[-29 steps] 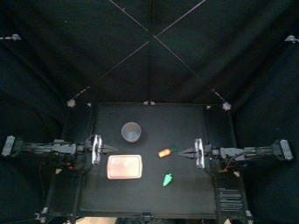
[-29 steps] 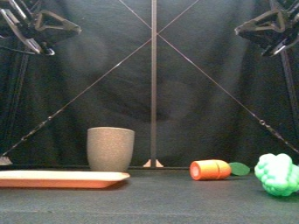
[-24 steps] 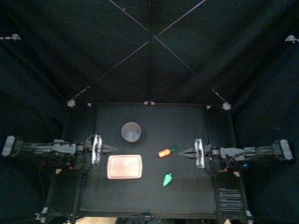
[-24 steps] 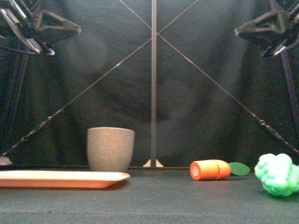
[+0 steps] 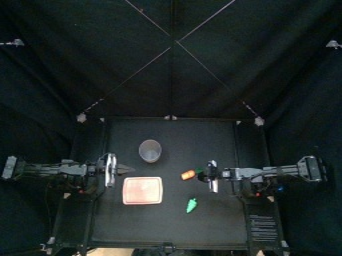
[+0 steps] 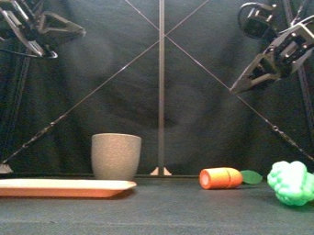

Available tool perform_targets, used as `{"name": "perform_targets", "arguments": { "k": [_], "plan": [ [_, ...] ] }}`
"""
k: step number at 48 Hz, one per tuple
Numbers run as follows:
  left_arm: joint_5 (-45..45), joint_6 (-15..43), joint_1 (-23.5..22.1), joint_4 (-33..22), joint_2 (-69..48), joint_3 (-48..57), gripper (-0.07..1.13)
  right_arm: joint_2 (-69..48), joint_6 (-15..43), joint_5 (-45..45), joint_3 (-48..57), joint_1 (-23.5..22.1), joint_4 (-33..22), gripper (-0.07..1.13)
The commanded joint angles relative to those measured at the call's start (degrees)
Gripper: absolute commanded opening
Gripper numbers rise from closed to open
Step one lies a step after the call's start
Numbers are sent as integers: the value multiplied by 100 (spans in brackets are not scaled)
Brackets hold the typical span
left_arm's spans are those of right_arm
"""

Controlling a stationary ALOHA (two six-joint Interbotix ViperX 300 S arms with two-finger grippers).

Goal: Pick the carrot then place it on the pink plate
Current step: Pick the carrot

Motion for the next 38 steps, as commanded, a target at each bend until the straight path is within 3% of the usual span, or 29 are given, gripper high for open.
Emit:
{"name": "perform_targets", "arguments": {
  "k": [1,6,19,38],
  "plan": [
    [-44,9,9,18,-18,-123,-4,501,18,79,-316,-9,-44,13],
    [-35,0,18,18,-53,-114,-4,853,18,141,-387,-44,-26,32],
    [-35,0,9,18,-70,-35,-4,1573,35,167,-457,-255,185,106],
    [-44,9,18,18,-79,35,-4,2136,26,167,-606,-545,123,102]
  ]
}}
